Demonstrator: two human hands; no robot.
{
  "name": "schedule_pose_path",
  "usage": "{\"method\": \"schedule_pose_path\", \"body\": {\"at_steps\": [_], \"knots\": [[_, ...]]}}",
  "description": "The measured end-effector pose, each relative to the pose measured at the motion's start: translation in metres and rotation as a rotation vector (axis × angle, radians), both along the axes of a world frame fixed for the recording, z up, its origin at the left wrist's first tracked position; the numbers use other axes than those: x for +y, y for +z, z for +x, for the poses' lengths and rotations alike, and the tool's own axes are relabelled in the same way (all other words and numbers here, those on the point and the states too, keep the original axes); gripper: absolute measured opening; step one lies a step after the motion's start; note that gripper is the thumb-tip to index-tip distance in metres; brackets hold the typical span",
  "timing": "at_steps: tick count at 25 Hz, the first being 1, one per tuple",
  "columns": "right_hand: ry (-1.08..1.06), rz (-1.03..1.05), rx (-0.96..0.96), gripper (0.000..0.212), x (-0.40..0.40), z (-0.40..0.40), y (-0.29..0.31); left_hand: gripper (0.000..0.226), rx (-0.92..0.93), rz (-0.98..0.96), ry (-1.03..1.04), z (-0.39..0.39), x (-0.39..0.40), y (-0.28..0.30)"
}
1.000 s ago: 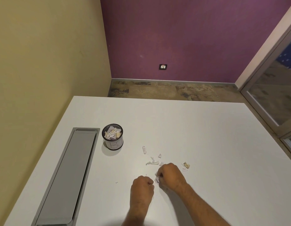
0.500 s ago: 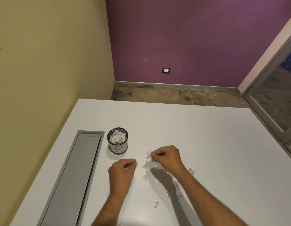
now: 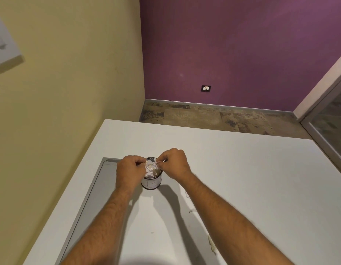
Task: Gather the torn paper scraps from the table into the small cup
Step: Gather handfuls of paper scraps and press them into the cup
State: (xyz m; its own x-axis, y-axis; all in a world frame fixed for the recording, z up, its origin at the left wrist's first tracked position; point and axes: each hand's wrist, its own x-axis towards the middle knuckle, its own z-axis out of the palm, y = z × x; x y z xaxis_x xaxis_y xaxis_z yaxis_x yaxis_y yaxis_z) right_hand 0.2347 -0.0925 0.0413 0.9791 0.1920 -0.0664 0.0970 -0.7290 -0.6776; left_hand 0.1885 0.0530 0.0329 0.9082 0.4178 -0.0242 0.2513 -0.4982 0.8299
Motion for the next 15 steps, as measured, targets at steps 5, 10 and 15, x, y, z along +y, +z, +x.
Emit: {"method": "schedule_pose_path", "body": {"at_steps": [5, 10, 15], "knots": [[0.053, -0.098, -0.017, 0.017, 0.01, 0.014, -0.01, 0.018, 0.05, 0.093, -0.067, 0.021, 0.001, -0.005], [0.12, -0.105, 0.022, 0.033, 0.006, 0.016, -0.014, 0.02, 0.132, 0.145, -0.101, 0.028, 0.0, -0.013], [0.185, 0.036, 0.058, 0.042, 0.004, 0.013, -0.013, 0.021, 0.134, 0.156, -0.095, 0.025, -0.001, -0.012]]}}
